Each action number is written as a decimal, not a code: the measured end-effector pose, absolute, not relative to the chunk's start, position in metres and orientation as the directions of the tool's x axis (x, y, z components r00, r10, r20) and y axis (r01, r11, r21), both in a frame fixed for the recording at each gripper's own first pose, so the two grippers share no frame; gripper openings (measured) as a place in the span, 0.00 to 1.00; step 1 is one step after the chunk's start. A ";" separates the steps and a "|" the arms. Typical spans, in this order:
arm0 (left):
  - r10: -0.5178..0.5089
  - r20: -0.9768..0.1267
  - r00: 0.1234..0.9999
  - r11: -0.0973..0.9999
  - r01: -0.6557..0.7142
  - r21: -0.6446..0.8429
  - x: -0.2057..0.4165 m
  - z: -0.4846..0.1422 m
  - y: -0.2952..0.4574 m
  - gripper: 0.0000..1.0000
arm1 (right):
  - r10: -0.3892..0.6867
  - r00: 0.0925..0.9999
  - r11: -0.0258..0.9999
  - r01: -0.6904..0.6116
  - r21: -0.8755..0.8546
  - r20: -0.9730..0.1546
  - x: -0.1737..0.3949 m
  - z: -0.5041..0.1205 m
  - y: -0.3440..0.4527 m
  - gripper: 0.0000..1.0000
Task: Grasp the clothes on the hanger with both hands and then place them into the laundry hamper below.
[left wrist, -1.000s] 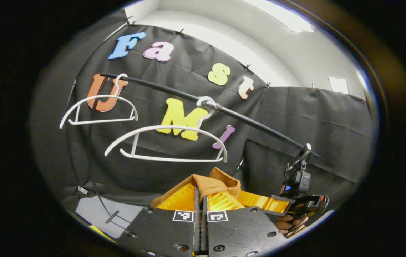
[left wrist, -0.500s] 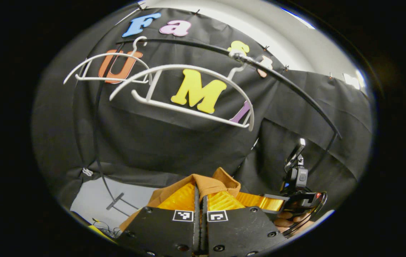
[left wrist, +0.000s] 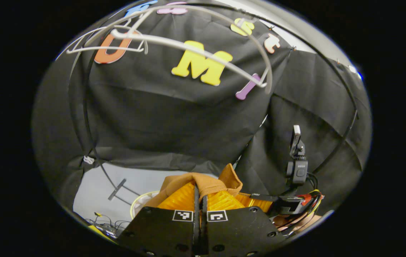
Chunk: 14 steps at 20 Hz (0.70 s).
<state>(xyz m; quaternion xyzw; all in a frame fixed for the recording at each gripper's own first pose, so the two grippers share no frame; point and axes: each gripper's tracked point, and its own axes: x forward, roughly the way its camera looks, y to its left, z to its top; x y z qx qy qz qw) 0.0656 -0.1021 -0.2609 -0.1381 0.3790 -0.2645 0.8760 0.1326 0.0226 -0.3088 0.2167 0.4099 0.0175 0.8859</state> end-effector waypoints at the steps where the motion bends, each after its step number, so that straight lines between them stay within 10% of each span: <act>1: -0.547 -0.627 0.555 0.837 0.343 -0.427 0.065 -0.279 -0.103 0.00 | 0.178 0.643 0.909 0.182 0.375 -0.745 0.133 -0.325 0.018 0.04; 8: -0.426 -0.838 0.340 0.898 0.272 -0.346 0.029 -0.371 -0.077 0.07 | 0.031 0.494 0.948 0.261 0.182 -0.869 0.109 -0.400 -0.001 0.20; 14: -0.413 -0.851 0.326 0.900 0.291 -0.325 0.021 -0.371 -0.062 0.87 | -0.077 0.490 0.930 0.349 0.114 -0.869 0.078 -0.389 -0.012 0.58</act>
